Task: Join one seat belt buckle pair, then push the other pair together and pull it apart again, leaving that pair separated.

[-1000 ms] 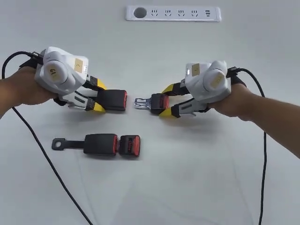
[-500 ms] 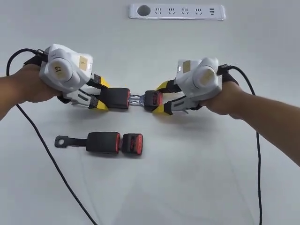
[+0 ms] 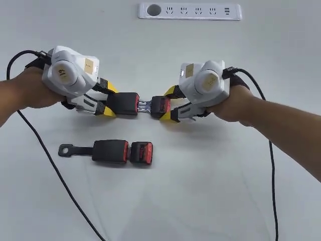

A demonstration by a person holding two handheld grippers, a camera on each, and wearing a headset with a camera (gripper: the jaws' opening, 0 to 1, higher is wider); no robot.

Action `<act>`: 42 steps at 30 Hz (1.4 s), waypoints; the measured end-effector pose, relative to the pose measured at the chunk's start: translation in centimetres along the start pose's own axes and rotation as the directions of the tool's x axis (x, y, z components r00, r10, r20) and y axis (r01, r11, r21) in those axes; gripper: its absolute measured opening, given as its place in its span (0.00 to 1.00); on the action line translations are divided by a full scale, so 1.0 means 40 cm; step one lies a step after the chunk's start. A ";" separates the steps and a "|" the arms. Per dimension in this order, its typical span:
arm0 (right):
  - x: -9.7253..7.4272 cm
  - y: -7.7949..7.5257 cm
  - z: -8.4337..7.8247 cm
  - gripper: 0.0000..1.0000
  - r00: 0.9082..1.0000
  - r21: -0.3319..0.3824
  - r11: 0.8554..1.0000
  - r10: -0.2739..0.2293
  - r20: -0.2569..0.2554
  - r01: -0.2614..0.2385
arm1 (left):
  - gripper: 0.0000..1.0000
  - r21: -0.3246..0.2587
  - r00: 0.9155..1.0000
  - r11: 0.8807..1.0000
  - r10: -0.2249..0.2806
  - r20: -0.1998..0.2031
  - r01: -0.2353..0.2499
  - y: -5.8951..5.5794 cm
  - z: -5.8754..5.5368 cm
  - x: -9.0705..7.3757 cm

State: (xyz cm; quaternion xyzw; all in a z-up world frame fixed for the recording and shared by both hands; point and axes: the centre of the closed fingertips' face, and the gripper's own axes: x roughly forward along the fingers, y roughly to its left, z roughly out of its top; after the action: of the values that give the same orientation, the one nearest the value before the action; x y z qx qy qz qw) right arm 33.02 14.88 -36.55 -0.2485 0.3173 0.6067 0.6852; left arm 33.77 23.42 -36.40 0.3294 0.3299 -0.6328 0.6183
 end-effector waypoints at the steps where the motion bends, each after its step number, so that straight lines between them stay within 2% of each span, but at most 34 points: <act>1: 0.001 0.000 0.001 0.31 1.000 0.003 1.000 0.003 0.002 -0.003 | 0.31 0.001 1.000 1.000 0.000 -0.001 0.000 0.000 0.000 0.000; 6: 0.009 0.002 0.008 0.31 1.000 -0.017 1.000 0.010 -0.003 -0.010 | 0.31 0.007 1.000 1.000 -0.003 -0.004 0.003 -0.002 0.000 0.000; 17: 0.016 0.003 0.007 0.31 1.000 -0.010 1.000 0.015 0.002 -0.015 | 0.30 0.024 1.000 1.000 -0.012 -0.025 0.012 -0.003 0.000 0.000; 27: 0.037 -0.004 0.031 0.31 1.000 0.015 1.000 0.000 0.016 0.000 | 0.30 0.020 0.999 1.000 -0.009 -0.033 0.010 -0.002 -0.001 0.004; 34: 0.042 -0.001 0.033 0.31 1.000 0.030 0.999 -0.015 -0.012 0.016 | 0.30 0.024 0.999 1.000 -0.009 -0.048 0.011 -0.004 0.000 0.005; 42: 0.043 -0.005 0.027 0.31 1.000 0.026 1.000 -0.013 -0.017 0.013 | 0.30 0.018 0.999 1.000 -0.008 -0.051 0.009 -0.007 0.000 0.004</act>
State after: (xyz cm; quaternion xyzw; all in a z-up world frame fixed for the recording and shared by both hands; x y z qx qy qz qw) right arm 33.47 16.79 -37.09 -0.2466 0.3294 0.5958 0.6897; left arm 33.47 23.34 -36.52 0.3495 0.3415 -0.6298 0.6038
